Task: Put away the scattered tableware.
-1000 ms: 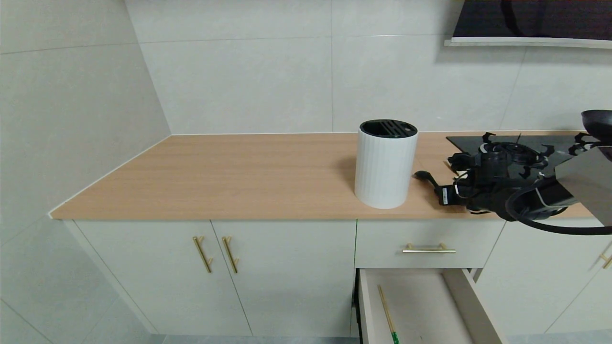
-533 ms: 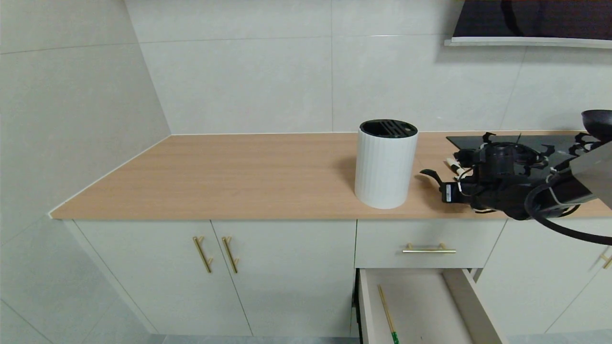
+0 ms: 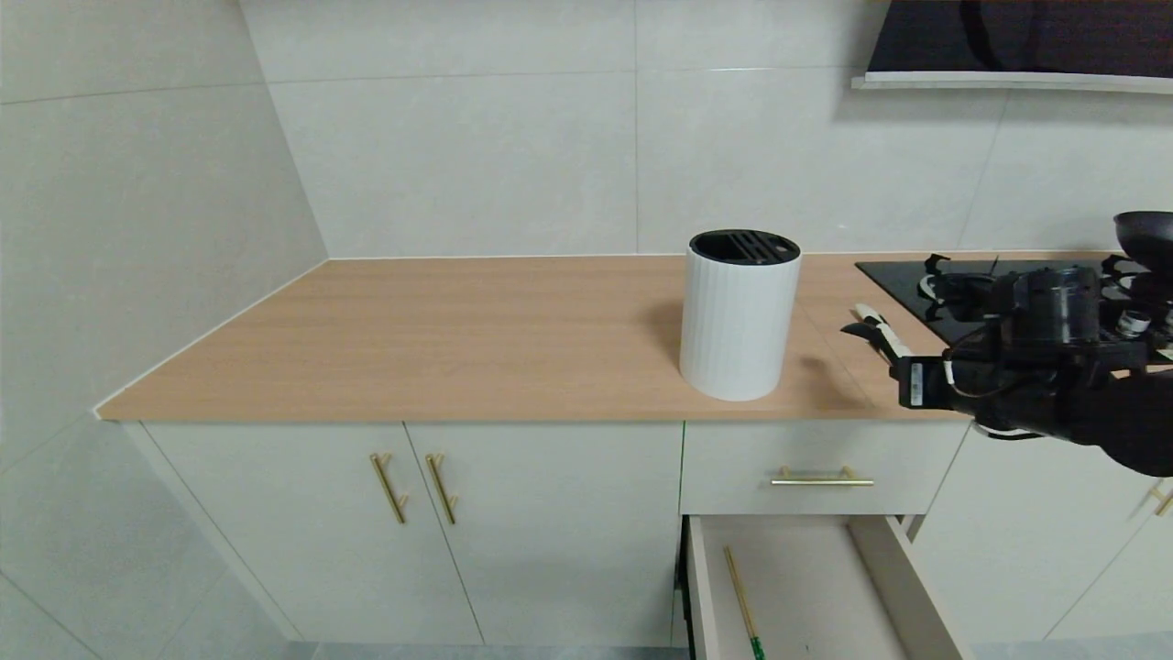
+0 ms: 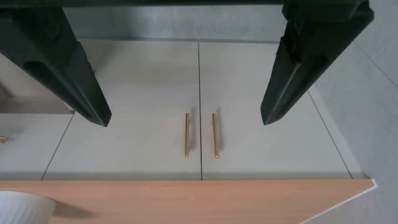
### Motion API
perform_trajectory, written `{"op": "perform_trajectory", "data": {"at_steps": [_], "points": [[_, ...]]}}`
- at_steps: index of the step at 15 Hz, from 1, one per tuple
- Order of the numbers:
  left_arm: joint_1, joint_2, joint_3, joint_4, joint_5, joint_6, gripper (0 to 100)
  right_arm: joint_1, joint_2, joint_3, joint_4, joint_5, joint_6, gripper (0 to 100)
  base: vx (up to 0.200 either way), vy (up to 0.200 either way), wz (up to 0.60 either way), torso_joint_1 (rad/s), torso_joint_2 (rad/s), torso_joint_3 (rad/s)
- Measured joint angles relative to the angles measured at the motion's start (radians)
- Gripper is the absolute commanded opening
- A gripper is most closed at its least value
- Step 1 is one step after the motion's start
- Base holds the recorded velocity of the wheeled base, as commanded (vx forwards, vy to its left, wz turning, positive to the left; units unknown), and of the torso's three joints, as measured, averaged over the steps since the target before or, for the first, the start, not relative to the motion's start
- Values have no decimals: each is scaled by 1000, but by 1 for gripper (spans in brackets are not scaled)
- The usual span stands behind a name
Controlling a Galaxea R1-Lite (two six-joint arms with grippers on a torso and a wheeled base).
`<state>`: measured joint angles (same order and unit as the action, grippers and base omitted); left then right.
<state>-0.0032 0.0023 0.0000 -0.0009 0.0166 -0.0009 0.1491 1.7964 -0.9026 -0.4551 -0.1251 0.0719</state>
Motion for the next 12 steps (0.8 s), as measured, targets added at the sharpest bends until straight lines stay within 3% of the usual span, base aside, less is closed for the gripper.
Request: {"op": "perform_trajectory", "data": {"at_steps": [7, 12], "points": [[0, 0, 0, 0, 0, 0, 100, 18, -354, 383, -2, -10, -1, 0, 0, 0, 0, 0, 0, 0], [0, 0, 0, 0, 0, 0, 100, 22, -368, 416, -5, -3, -4, 0, 0, 0, 0, 0, 0, 0]]}}
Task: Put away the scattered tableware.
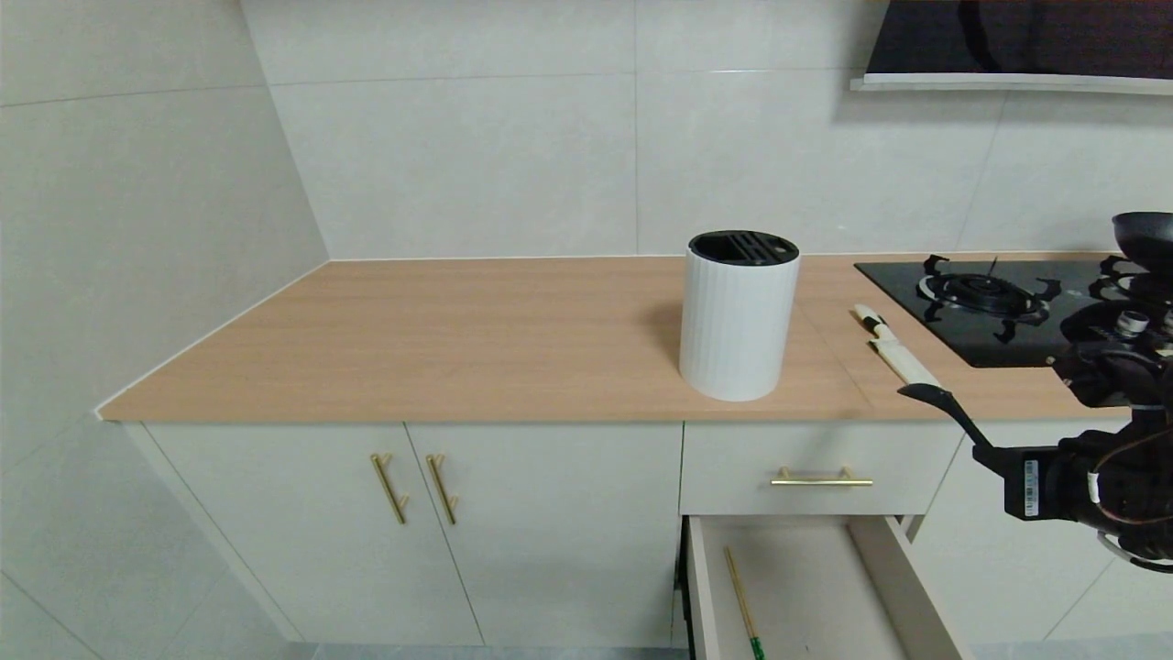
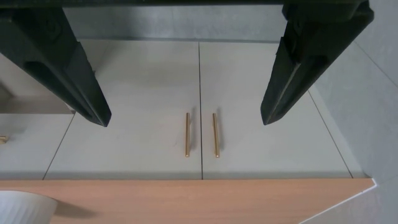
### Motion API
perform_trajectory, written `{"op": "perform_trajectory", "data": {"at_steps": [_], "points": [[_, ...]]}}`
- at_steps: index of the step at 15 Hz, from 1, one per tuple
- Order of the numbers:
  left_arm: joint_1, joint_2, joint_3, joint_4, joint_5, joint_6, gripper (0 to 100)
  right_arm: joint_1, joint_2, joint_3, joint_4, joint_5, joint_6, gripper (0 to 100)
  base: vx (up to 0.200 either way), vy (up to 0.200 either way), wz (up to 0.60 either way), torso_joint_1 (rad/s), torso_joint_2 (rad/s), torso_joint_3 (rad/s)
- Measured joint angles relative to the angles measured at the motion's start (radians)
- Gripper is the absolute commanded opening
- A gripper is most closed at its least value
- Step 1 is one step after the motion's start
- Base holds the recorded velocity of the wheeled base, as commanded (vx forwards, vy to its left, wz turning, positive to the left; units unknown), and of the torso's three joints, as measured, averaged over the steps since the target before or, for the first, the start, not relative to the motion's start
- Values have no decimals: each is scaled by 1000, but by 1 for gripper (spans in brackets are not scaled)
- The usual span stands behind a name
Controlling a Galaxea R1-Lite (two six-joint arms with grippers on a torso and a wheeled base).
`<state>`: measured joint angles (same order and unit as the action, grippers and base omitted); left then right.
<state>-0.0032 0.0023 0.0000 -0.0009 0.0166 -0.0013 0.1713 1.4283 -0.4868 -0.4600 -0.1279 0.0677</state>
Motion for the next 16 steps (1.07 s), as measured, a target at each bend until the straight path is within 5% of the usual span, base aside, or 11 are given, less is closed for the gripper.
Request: {"op": "perform_trajectory", "data": {"at_steps": [6, 16], "points": [[0, 0, 0, -1, 0, 0, 100, 47, 66, 30, -66, 1, 0, 0, 0, 0, 0, -10, 24, 13], [0, 0, 0, -1, 0, 0, 100, 62, 107, 51, -81, 0, 0, 0, 0, 0, 0, -198, 461, 262]]}}
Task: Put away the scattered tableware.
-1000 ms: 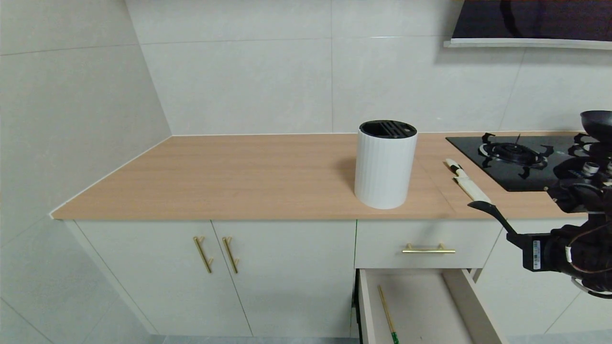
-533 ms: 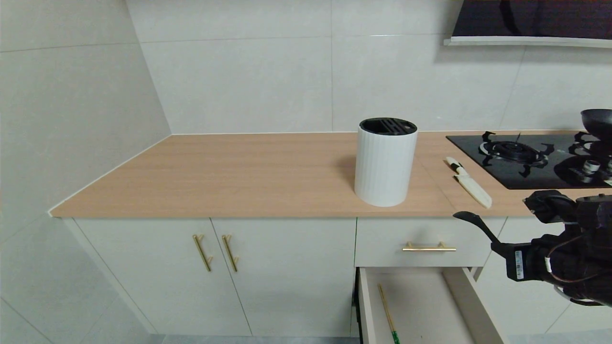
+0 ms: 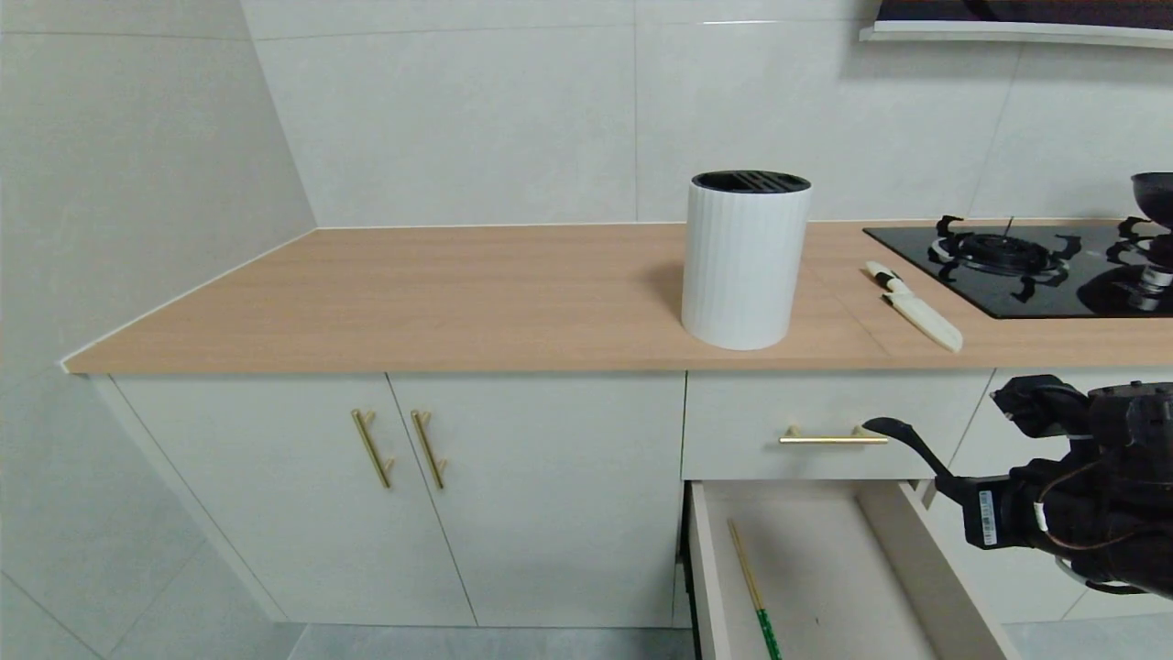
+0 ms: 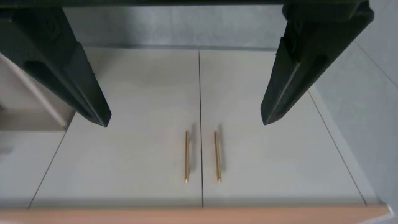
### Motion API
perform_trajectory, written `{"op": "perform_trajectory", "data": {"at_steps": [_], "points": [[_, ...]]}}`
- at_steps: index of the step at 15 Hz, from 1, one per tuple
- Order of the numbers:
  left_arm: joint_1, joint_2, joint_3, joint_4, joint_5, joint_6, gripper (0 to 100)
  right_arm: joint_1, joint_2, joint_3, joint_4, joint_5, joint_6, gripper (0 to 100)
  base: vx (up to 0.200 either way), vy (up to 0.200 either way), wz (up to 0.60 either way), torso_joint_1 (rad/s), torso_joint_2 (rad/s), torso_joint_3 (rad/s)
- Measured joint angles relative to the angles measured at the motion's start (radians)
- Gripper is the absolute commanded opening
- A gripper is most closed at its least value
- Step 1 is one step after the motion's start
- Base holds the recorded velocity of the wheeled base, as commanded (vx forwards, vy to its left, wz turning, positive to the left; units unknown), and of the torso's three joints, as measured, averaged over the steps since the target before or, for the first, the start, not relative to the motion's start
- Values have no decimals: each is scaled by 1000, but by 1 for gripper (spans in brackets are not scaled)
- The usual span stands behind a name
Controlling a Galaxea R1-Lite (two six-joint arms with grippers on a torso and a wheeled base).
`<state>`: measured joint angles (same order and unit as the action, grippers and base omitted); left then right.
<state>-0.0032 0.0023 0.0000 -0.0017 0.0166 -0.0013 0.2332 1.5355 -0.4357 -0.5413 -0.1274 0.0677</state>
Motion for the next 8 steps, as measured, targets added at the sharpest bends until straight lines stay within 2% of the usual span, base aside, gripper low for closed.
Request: {"op": "perform_trajectory", "data": {"at_steps": [8], "points": [[0, 0, 0, 0, 0, 0, 100, 7, 13, 0, 0, 0, 1, 0, 0, 0, 0, -173, 466, 295]]}}
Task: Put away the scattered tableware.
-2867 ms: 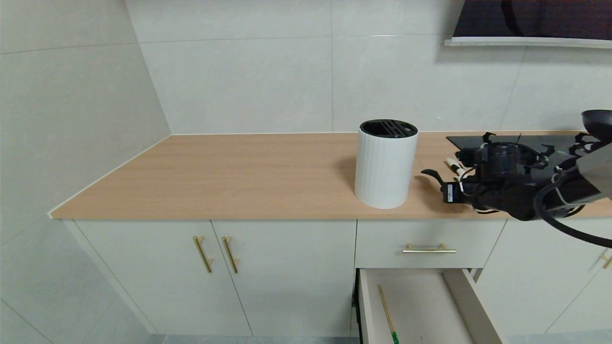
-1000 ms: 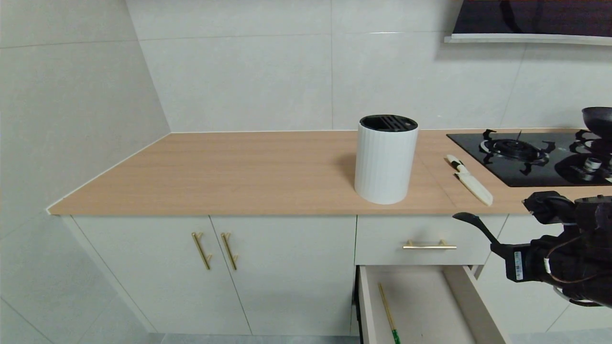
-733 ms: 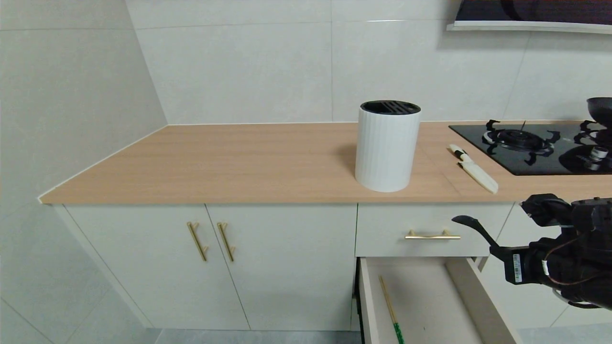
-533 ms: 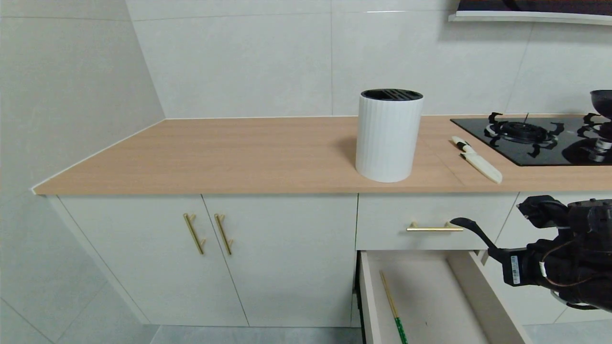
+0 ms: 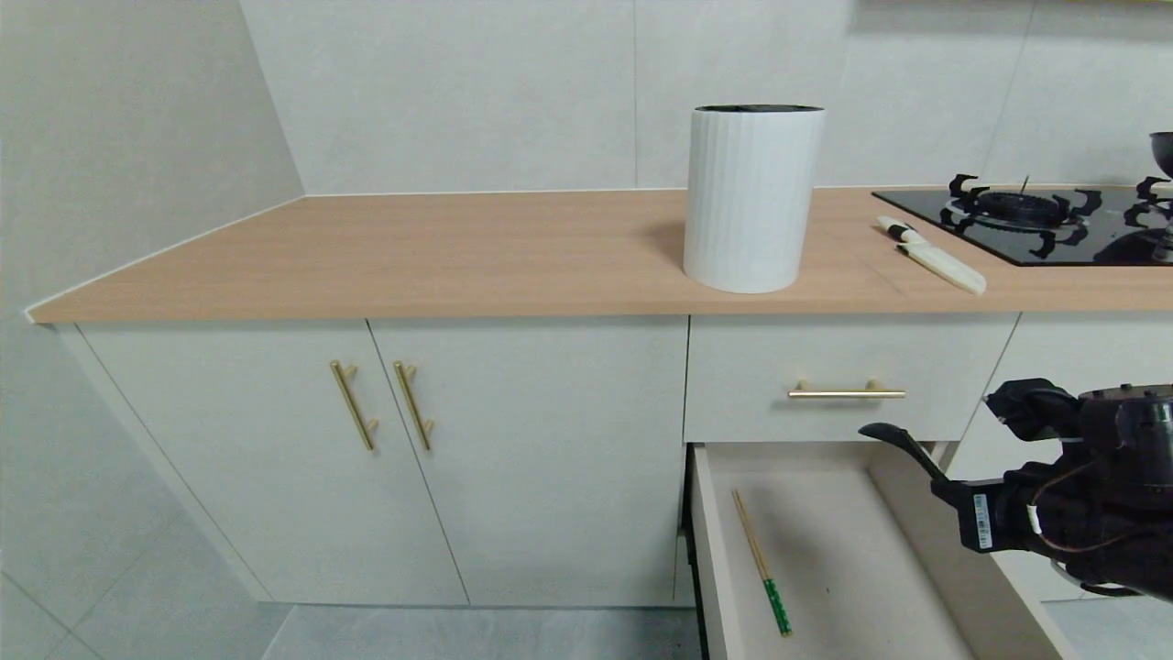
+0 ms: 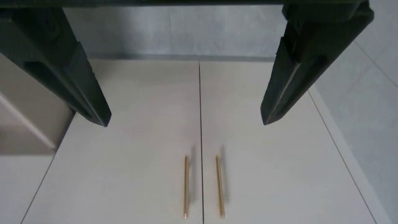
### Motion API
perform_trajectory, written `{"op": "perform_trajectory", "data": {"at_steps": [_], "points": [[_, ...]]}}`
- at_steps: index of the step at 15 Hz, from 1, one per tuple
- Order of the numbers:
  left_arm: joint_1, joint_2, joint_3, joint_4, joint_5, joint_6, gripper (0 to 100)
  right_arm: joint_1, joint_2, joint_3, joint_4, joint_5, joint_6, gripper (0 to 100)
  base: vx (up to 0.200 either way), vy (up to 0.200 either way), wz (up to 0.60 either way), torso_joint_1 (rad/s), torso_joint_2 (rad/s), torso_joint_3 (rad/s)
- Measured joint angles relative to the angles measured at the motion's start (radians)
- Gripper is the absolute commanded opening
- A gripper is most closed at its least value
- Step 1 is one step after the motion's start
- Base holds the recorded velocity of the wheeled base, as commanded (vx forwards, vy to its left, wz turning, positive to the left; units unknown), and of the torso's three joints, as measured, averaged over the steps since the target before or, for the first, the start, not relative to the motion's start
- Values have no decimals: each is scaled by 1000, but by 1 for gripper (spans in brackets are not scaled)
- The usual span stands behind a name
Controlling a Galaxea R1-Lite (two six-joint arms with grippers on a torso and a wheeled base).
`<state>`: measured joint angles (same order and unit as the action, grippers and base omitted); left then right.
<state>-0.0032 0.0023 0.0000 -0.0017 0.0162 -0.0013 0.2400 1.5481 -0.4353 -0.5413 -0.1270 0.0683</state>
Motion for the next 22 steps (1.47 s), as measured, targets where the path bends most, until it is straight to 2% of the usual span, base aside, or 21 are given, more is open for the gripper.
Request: {"op": "perform_trajectory", "data": {"at_steps": [5, 14, 16, 19, 22], "points": [[0, 0, 0, 1, 0, 0, 100, 0, 14, 0, 2, 0, 0, 0, 0, 0, 0, -114, 395, 281], [0, 0, 0, 0, 0, 0, 100, 21, 90, 12, -43, -1, 1, 0, 0, 0, 0, -5, 25, 15], [0, 0, 0, 0, 0, 0, 100, 36, 163, 10, -116, -2, 26, 0, 0, 0, 0, 0, 0, 0], [0, 0, 0, 0, 0, 0, 100, 45, 323, 8, -306, -17, 87, 0, 0, 0, 0, 0, 0, 0], [0, 0, 0, 0, 0, 0, 100, 54, 491, 13, -461, -80, 103, 0, 0, 0, 0, 0, 0, 0]]}}
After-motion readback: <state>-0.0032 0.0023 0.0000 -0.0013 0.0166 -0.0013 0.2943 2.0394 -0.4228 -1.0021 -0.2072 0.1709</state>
